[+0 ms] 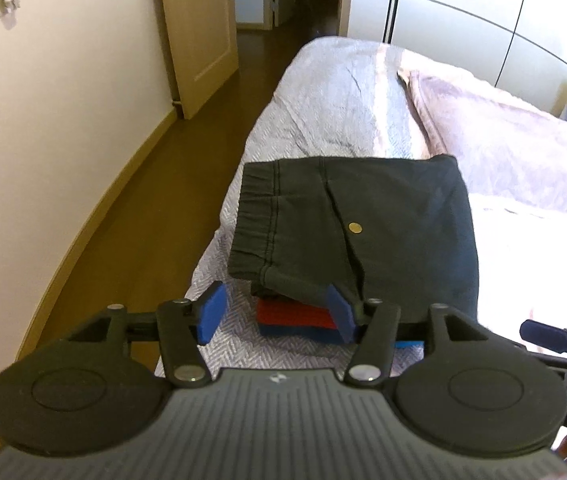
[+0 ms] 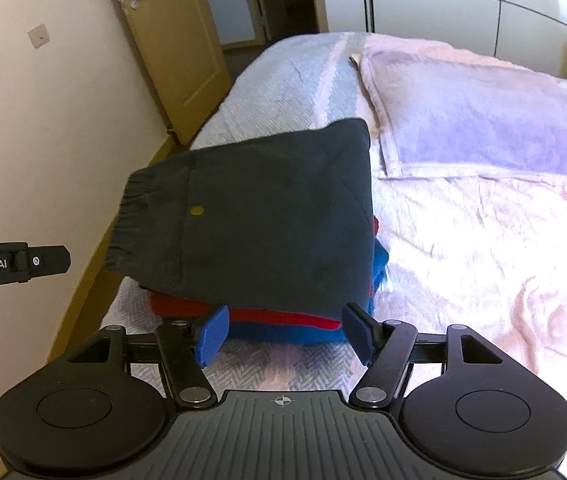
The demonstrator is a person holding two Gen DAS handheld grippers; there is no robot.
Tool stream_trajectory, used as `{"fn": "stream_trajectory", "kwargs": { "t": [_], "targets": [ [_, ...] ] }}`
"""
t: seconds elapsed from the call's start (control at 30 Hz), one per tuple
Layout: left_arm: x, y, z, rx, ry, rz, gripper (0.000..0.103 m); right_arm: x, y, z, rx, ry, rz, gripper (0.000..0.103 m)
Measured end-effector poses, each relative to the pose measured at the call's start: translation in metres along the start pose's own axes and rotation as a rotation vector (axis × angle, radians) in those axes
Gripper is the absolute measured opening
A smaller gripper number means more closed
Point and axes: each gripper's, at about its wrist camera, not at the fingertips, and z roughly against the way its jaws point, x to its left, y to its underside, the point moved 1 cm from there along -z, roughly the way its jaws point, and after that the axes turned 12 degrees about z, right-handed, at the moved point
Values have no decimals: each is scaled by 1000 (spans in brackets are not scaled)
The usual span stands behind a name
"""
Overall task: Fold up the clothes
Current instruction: 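Open both grippers and release the trousers on the stack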
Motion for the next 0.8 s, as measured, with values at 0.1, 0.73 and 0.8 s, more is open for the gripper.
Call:
{"fn": "stream_trajectory", "kwargs": {
  "t": [0.1, 0.73, 0.8],
  "targets": [
    [-2, 6, 19, -18, -9, 8, 60, 1, 2, 14, 0, -2, 25, 66],
    [-47, 70, 106, -110, -68, 61, 68, -24, 52, 110, -77, 51, 91, 67],
    [-54, 77, 114, -126, -63, 64, 68, -28, 58, 118, -99, 52, 106, 67]
  ]
}}
